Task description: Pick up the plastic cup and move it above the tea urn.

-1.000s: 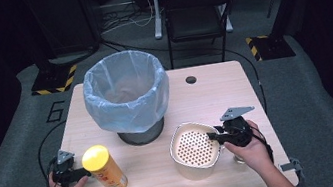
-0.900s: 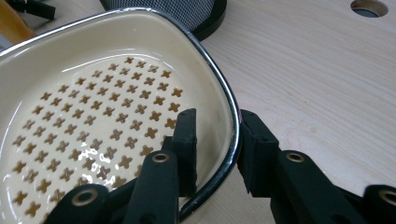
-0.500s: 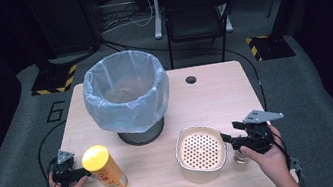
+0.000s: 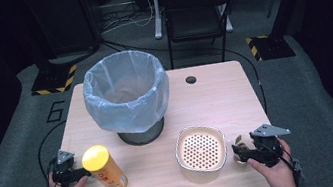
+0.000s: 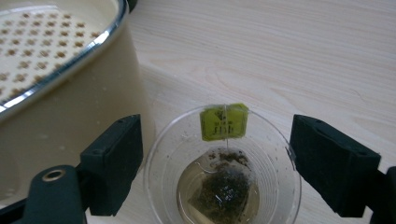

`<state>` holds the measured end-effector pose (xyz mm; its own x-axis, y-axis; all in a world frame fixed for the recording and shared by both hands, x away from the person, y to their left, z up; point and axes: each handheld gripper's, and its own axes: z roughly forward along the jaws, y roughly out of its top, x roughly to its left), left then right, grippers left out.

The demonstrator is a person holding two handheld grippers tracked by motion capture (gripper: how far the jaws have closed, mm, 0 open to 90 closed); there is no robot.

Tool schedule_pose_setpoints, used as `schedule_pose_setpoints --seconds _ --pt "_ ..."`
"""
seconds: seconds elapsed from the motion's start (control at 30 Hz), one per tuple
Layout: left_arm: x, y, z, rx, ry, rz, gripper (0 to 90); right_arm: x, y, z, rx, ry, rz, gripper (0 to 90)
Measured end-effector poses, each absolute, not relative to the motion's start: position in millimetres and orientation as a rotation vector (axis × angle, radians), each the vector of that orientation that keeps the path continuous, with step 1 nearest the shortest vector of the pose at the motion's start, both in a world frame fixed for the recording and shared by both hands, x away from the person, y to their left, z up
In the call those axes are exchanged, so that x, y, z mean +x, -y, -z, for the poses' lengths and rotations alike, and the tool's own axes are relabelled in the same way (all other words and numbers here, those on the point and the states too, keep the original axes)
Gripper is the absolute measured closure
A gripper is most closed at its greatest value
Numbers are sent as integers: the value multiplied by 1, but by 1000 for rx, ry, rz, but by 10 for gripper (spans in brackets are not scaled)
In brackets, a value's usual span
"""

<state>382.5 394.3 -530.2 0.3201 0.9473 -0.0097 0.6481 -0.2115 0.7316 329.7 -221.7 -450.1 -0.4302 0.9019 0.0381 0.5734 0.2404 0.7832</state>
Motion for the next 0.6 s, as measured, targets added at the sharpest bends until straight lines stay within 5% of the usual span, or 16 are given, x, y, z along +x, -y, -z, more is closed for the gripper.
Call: schedule_pose_setpoints --seconds 0.37,0.6 --pt "383 -394 530 1949 -1405 -600 106 327 215 472 1360 -2098 -957 182" --pt "383 -394 530 1949 -1405 -600 106 330 218 481 1364 -2118 -970 261"
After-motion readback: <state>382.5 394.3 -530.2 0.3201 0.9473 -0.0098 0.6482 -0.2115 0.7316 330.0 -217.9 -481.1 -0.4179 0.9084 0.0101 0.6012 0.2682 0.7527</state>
